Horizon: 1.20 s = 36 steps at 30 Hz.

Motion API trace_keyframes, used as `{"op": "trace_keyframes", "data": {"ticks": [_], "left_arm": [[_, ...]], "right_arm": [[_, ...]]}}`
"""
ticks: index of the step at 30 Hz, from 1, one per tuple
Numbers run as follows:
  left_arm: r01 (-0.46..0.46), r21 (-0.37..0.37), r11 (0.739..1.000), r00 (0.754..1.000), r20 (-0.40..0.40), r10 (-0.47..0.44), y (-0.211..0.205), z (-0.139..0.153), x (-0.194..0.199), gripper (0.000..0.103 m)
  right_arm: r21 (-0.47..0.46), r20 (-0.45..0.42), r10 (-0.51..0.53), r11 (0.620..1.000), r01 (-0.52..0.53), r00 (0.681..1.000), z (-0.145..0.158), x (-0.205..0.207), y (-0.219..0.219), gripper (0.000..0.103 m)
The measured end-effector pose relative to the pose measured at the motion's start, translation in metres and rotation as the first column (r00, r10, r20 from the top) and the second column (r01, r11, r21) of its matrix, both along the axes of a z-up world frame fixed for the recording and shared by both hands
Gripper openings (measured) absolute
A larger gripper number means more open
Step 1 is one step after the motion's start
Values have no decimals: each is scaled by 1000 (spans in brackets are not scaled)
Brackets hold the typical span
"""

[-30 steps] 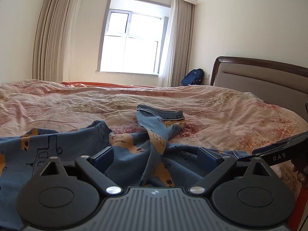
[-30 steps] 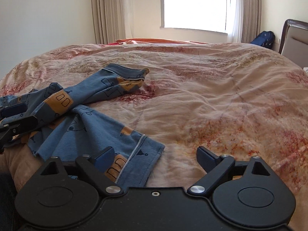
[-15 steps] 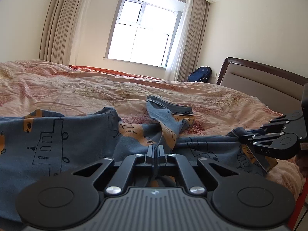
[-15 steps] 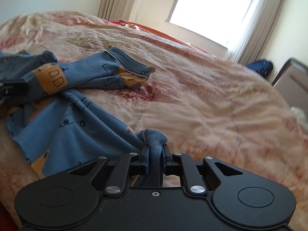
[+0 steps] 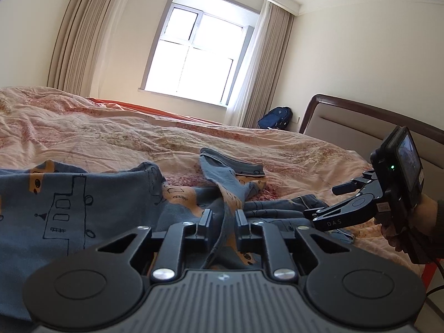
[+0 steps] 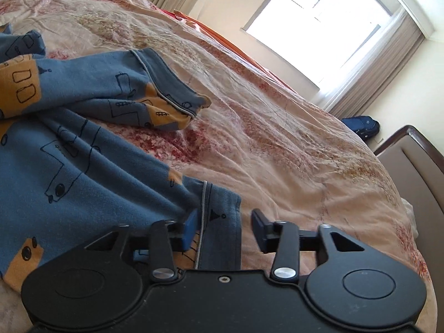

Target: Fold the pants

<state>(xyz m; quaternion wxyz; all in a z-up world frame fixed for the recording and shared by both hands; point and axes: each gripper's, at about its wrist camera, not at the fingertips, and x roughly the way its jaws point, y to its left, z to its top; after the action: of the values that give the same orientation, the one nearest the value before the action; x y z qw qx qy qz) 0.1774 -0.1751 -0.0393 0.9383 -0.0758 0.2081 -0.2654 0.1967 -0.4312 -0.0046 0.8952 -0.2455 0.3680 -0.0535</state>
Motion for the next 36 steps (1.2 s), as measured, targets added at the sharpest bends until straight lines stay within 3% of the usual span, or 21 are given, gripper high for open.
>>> {"op": "trace_keyframes", "data": {"ticks": [1, 3, 7, 8, 10, 12, 16, 23, 25, 28, 30, 31, 36], "left_arm": [[-6, -3, 1000, 1000, 0, 6, 1, 0, 1, 32], [-5, -9, 1000, 1000, 0, 5, 2, 0, 0, 42], [13, 9, 1000, 1000, -20, -13, -1, -1, 2, 41], [12, 10, 1000, 1000, -26, -12, -1, -2, 3, 40], [9, 15, 1000, 999, -36, -8, -2, -2, 5, 21], [10, 24, 1000, 999, -44, -9, -3, -4, 6, 11], [4, 21, 1000, 999, -44, -3, -2, -5, 6, 3], [8, 5, 1000, 1000, -29, -8, 1, -5, 3, 0], [13, 4, 1000, 1000, -21, -12, 1, -4, 1, 0], [17, 7, 1000, 1000, -1, -17, 1, -3, -3, 0], [20, 10, 1000, 1000, 16, -20, 0, -2, -7, 0], [21, 10, 1000, 999, 24, -21, 0, -2, -8, 0], [30, 23, 999, 997, 69, -31, 0, 3, -19, 0]], "right_arm": [[28, 4, -12, 1000, 12, 1000, 5, -1, -2, 78], [100, 21, -7, 995, 5, 1000, 19, -3, -5, 83], [240, 51, -23, 971, 10, 998, 45, 11, -1, 90], [273, 54, -15, 962, 0, 998, 51, 18, 3, 91], [327, 60, 11, 945, -31, 998, 60, 35, 15, 91], [356, 64, 48, 932, -68, 997, 68, 54, 33, 91], [345, 40, 130, 929, -136, 991, 72, 89, 81, 90], [231, -64, 209, 954, -189, 976, 50, 119, 141, 83], [215, -95, 192, 962, -168, 977, 42, 122, 142, 76], [217, -118, 141, 970, -113, 983, 35, 125, 132, 47], [248, -122, 114, 965, -81, 986, 36, 125, 122, 7], [260, -109, 101, 963, -70, 989, 38, 123, 117, 3], [281, 18, 51, 958, -54, 999, 66, 92, 93, 2]]}}
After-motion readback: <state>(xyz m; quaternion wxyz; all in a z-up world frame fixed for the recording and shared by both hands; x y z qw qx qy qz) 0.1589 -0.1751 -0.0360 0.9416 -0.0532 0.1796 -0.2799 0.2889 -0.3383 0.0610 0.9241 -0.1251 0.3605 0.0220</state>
